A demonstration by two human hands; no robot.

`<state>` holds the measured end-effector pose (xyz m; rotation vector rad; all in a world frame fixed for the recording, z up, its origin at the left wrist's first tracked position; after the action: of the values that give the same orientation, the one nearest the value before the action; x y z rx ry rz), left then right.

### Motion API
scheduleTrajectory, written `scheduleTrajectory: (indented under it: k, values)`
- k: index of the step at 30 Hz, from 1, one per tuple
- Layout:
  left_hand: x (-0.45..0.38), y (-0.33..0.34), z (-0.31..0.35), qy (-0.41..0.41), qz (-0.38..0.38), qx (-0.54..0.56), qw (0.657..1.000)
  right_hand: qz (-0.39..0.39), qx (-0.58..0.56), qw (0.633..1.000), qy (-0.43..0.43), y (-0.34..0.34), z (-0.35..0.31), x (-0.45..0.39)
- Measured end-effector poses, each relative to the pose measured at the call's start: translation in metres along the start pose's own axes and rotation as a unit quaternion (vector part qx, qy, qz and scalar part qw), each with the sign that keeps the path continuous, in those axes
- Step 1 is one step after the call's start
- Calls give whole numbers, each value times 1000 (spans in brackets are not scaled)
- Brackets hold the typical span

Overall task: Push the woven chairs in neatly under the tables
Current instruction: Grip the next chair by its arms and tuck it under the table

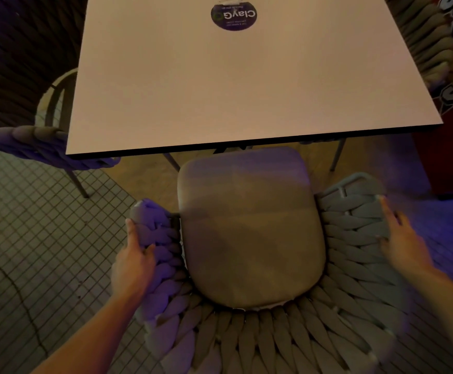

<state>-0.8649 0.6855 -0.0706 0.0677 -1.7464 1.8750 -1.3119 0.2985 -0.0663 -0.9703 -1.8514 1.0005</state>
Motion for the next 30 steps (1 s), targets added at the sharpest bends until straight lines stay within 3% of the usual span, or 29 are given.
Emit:
scheduleTrajectory:
  k: [30]
  values:
    - [5,8,11,32,3,-10,999,-3,-8,1000,-5,-6,17,17]
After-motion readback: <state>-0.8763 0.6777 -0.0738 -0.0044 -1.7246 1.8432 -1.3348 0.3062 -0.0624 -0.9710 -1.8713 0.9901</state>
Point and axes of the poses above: each hand's wrist, its own x-axis away from the middle knuckle, its own y-axis out of the palm, z = x × y, the point moved 10 cm from there along -x, towards the middle knuckle, and after that the axes turned 15 degrees about -x, right-handed, at the moved point
